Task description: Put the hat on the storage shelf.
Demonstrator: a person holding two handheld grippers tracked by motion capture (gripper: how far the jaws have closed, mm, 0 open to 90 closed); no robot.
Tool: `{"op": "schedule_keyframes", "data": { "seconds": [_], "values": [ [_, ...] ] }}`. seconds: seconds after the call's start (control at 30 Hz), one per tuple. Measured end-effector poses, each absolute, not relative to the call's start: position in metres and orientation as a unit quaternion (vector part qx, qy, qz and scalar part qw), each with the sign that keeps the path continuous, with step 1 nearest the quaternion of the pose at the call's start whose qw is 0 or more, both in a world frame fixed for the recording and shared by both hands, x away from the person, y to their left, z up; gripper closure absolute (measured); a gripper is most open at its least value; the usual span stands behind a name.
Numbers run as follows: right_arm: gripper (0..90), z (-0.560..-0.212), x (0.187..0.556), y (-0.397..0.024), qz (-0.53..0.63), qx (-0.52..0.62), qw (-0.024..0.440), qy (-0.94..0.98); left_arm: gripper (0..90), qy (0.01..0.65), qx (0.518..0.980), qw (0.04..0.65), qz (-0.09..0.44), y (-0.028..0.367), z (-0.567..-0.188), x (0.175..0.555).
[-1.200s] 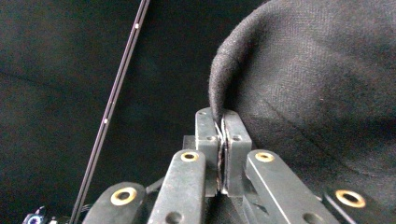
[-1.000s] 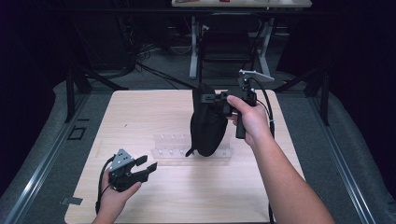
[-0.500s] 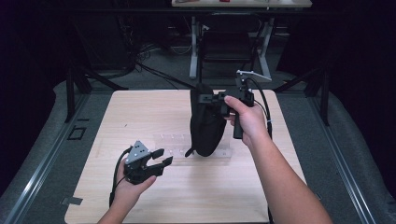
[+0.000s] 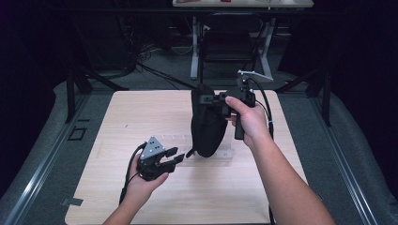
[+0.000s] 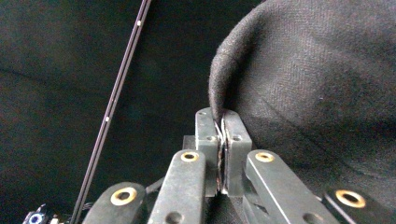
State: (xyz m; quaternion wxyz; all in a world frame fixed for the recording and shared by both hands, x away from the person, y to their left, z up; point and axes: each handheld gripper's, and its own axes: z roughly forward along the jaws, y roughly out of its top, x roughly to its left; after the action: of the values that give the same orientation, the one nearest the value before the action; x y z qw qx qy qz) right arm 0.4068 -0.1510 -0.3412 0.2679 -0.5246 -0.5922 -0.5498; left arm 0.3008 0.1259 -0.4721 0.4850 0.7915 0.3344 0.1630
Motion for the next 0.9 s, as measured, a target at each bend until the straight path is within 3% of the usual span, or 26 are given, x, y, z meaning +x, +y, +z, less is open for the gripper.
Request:
{"op": "schedule_keyframes", "data": {
  "seconds": [0.33,0.47,0.6,0.9],
  "values": [
    [87.8,-0.341,0.407,-0.15,-0.55,-0.524,0.269,-0.592,66.2,0.314,0.8,0.484,0.163,0.11,-0.468,0.3],
    [87.8,-0.341,0.407,-0.149,-0.55,-0.523,0.268,-0.593,69.0,0.309,0.806,0.477,0.166,0.104,-0.468,0.301],
    [87.7,-0.341,0.406,-0.147,-0.548,-0.522,0.268,-0.597,77.2,0.309,0.811,0.462,0.181,0.1,-0.47,0.301],
    [87.2,-0.341,0.405,-0.148,-0.55,-0.523,0.267,-0.594,82.1,0.29,0.82,0.447,0.21,0.097,-0.472,0.298]
  ]
}}
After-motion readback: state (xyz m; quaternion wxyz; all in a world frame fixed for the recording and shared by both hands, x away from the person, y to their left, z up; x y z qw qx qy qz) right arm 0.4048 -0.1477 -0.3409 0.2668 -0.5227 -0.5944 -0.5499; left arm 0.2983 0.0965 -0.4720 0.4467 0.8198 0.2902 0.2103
